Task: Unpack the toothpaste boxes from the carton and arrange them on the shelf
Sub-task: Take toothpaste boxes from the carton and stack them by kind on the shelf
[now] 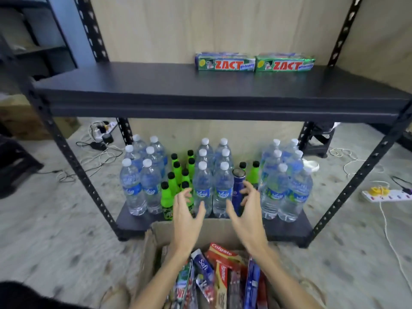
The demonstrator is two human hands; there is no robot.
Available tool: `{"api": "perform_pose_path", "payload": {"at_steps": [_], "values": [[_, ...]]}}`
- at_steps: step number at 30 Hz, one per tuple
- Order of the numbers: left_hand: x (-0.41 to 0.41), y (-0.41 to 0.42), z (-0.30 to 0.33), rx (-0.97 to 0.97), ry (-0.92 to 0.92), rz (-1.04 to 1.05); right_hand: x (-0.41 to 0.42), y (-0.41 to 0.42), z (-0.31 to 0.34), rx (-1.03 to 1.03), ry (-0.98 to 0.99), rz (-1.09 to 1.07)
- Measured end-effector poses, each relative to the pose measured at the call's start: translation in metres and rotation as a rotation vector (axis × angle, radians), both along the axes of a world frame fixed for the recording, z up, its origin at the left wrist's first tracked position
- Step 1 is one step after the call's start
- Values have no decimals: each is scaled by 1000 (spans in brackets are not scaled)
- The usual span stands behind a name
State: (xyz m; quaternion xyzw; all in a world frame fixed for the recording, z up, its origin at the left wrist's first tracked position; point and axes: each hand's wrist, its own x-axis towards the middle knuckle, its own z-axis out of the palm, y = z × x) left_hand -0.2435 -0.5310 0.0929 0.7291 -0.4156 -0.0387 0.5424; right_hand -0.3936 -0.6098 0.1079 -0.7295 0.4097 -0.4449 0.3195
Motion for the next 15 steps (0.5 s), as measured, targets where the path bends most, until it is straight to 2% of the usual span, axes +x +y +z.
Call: {"api": "perform_pose_path", "payload": {"at_steps": [3,7,12,15], "values": [[12,25,-68,200,148,47,-2,17,-56,99,122,13],[31,47,-132,397,236,136,-14,28,-122,266,282,-32],[52,63,-190,676,225,111,-23,35,-175,401,457,-10],[54,65,-214,789,204,52,-21,31,-194,410,575,-33]]}}
